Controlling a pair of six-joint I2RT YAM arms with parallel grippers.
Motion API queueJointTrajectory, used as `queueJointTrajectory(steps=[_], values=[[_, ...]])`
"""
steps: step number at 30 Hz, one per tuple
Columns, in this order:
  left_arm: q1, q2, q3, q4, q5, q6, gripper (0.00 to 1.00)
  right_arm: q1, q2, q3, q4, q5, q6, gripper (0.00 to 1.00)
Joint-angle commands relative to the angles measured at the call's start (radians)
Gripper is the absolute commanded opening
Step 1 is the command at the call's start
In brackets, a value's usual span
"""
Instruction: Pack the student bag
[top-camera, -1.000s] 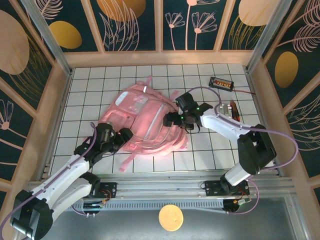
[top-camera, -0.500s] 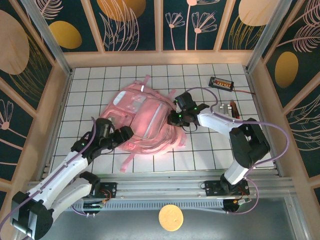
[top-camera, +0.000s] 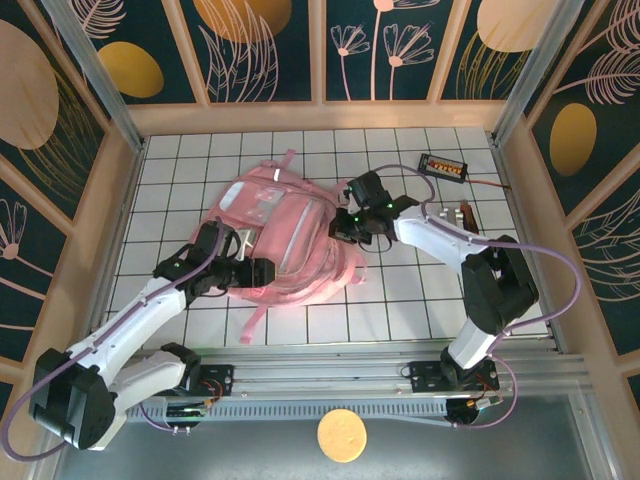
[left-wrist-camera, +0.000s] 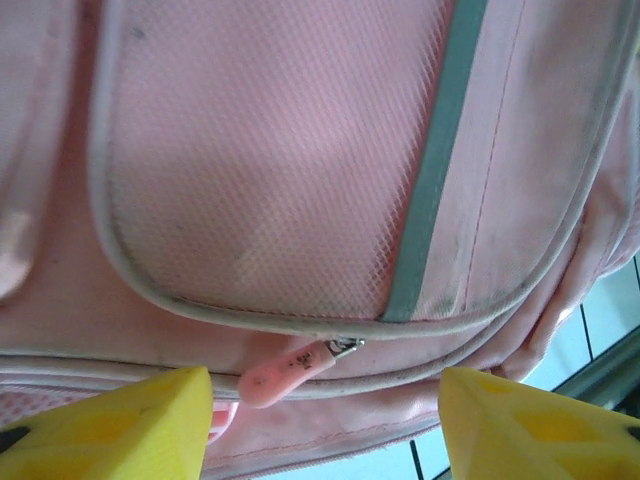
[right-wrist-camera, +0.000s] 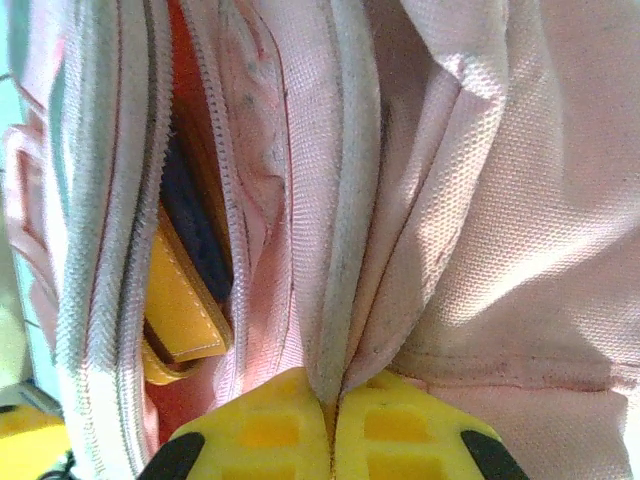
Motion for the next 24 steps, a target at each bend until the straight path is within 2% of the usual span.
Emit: queueJointTrajectory(steps=[1, 2, 9, 13, 17, 24], values=[[0.005, -0.008, 0.027, 0.032, 0.05, 0.057, 0.67, -0.013, -0.011, 0.092, 0.007, -0.071, 0.044, 0.0], [0.004, -0.008, 0.031, 0.034, 0.041, 0.054, 0.7, -0.019, -0.012, 0.103, 0.002, -0.078, 0.05, 0.0], [0.005, 0.078, 0.097, 0.046, 0.06, 0.089, 0.7, -0.046, 0.002, 0.156, -0.004, -0.13, 0.067, 0.0], [0.004, 0.159, 0.22, -0.039, 0.019, 0.222, 0.74, -0.055, 0.016, 0.188, -0.031, -0.144, 0.047, 0.0], [0.005, 0.249, 0.291, -0.156, -0.008, 0.335, 0.76, -0.113, 0.023, 0.221, -0.035, -0.172, 0.05, 0.0], [0.004, 0.17, 0.217, -0.038, 0.081, 0.222, 0.75, -0.13, 0.049, 0.29, -0.039, -0.199, 0.053, 0.0]])
